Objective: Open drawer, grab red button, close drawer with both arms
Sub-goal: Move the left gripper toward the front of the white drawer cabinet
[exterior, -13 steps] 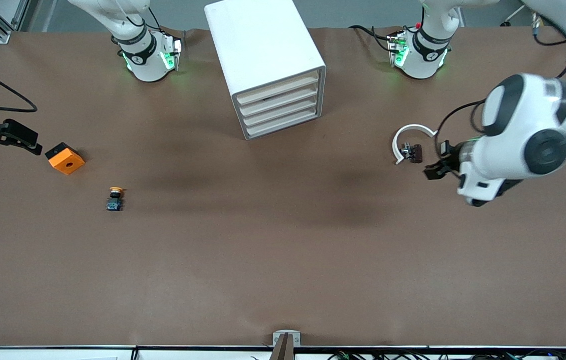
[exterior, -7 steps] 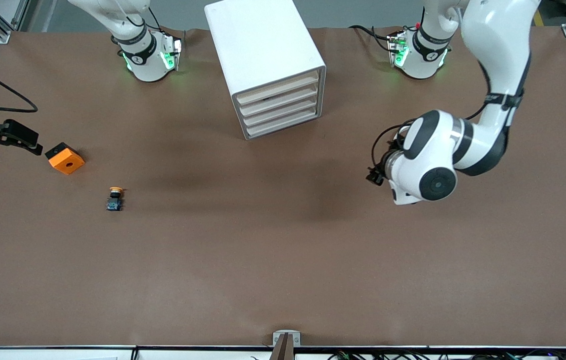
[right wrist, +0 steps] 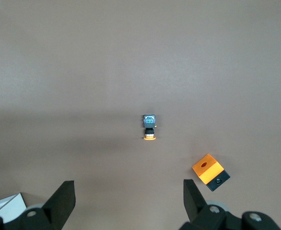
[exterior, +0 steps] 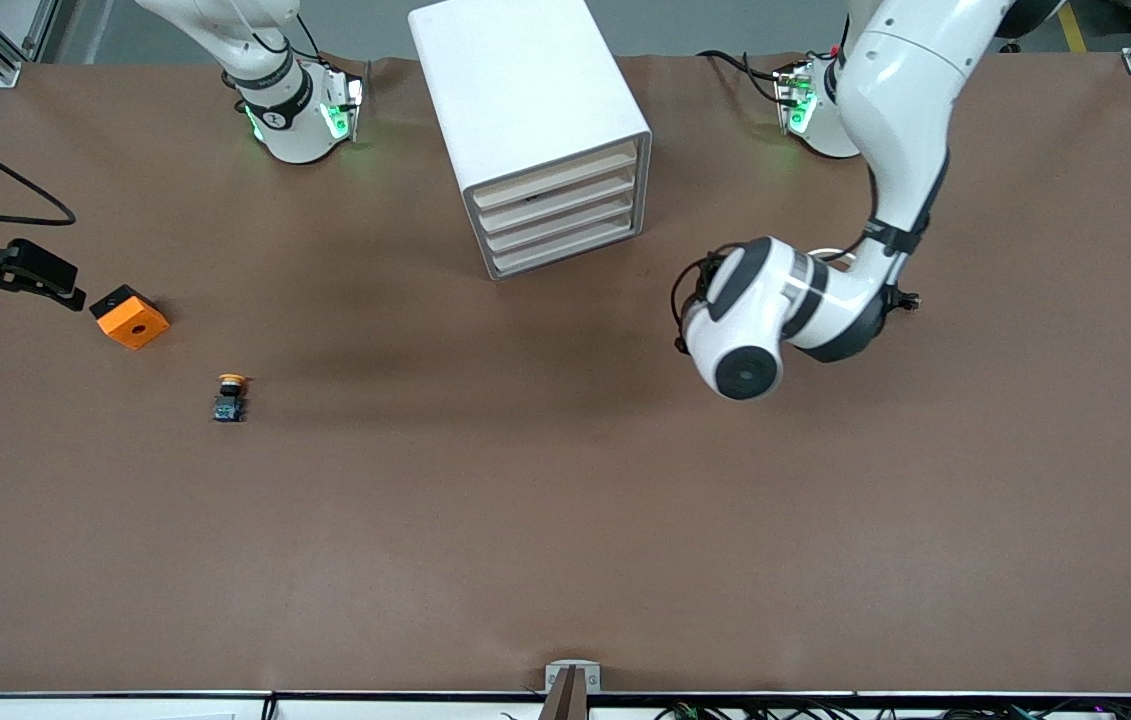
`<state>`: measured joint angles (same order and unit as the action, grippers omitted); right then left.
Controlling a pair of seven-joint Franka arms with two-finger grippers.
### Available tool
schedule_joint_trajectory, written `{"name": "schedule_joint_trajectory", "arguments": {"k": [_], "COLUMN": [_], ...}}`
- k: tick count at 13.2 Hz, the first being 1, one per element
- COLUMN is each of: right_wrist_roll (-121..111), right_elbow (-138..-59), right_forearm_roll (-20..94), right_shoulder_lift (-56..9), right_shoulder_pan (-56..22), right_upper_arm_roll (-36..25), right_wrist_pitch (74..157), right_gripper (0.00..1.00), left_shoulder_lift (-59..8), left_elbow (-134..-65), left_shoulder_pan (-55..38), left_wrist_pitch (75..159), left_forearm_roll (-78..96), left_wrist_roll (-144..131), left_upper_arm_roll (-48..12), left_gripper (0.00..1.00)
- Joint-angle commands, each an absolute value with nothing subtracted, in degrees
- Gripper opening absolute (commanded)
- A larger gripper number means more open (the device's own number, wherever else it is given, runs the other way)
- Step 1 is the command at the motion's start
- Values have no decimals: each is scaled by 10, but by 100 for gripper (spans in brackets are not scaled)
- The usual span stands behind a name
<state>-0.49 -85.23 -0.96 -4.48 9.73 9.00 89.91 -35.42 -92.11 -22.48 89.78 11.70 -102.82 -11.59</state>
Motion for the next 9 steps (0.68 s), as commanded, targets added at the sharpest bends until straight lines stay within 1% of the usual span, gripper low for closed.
{"name": "schedule_joint_trajectory", "arguments": {"k": [1,5,7,9], "right_wrist_roll": [-11,-11,-11,-11], "right_elbow": [-846,-846,-846,-846], "right_forearm_roll": [-10,-10,-10,-10], "right_shoulder_lift": [-48,-48,-48,-48], "right_shoulder_pan": [101,102,101,101], "right_upper_arm_roll": [94,94,94,94], "right_wrist_pitch": [898,898,899,899], "right_gripper": [100,100,100,100], "left_shoulder_lift": [-357,-372,-394,-408], "left_elbow": [-908,-904,-882,-880], "left_shoulder_pan": [-229,-227,-230,-231], "left_wrist_pitch": [868,868,868,868], "left_forearm_roll": [128,269,294,328], "left_wrist_roll": [-1051,-1129,-1138,-1136], "left_upper_arm_roll": [-112,-106,-106,-106], "left_gripper": [100,100,100,100]}}
